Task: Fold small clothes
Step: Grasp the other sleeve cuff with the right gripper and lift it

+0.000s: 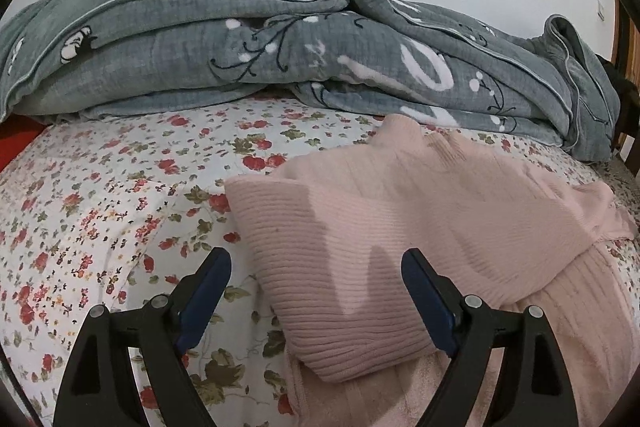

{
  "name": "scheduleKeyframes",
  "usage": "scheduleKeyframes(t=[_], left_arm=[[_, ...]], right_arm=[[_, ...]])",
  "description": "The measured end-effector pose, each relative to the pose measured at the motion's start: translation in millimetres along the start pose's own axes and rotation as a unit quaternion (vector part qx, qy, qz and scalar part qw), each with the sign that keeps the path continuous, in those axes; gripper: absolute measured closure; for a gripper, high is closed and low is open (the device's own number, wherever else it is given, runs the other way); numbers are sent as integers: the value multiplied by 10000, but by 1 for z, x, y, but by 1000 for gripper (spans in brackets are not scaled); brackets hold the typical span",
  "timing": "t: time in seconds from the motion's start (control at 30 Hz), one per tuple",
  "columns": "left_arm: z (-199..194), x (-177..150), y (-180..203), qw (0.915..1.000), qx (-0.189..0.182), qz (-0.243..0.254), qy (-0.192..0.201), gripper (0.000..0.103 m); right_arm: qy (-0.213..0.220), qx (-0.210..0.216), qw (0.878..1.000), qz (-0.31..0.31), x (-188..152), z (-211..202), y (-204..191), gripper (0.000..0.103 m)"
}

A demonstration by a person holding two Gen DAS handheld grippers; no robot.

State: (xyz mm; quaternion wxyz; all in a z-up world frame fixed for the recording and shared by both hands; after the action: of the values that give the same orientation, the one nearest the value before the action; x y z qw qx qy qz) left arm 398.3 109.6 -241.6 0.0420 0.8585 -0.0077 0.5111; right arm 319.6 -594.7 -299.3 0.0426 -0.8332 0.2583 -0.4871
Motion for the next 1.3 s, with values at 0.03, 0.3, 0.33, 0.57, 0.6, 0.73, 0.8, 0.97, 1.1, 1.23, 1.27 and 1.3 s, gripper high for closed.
scheduleKeyframes(t=[0.03,0.3,0.33,0.57,0.6,0.73,0.8,0.97,1.1,1.23,1.27,1.3], left_arm=[[0,0,0,10000,1,-7,-9,16],[2,-1,-1,10000,-50,-53,-53,16],[2,-2,0,9999,-61,-49,-63,16],[5,-2,1,9997,-183,-91,-107,16],[4,-2,1,9997,-201,-110,-93,16],[2,0,-1,9995,-248,-202,-18,16],[0,1,-2,9992,-284,-277,33,16],[-6,5,-12,9971,-359,-650,177,16],[-12,8,-26,9940,-267,-1010,336,16],[-23,15,-45,9882,-98,-1409,589,16],[-26,17,-50,9864,-73,-1504,656,16],[-29,18,-56,9844,-23,-1607,711,16]], right_arm=[[-65,-25,10000,58,0,4,2,46],[-125,-327,9994,32,13,26,13,62],[-92,-379,9992,22,15,28,14,63],[44,-546,9985,45,22,37,20,87],[54,-479,9988,43,23,36,18,97],[569,-568,9963,-312,37,15,6,97],[1015,-691,9904,-630,49,-6,-7,97],[1465,-862,9771,-1283,69,-41,-51,97],[1718,-761,9704,-1514,78,-71,-101,97],[1948,-526,9615,-1865,83,-98,-172,98],[1987,-447,9596,-1943,83,-103,-190,98],[2035,-326,9566,-2061,82,-110,-216,98]])
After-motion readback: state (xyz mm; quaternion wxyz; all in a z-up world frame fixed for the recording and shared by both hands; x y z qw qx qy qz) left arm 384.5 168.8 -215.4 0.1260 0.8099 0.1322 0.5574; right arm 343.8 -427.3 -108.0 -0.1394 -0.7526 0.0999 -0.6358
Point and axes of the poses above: each gripper's, at about its wrist camera, not at the fingertips, and z roughly the way its jaws point, y to its right, x to its top, the point moved 9 cm from there along z, roughly the way its jaws point, and after that the axes turned 12 degrees about y, right-handed, at the moved point
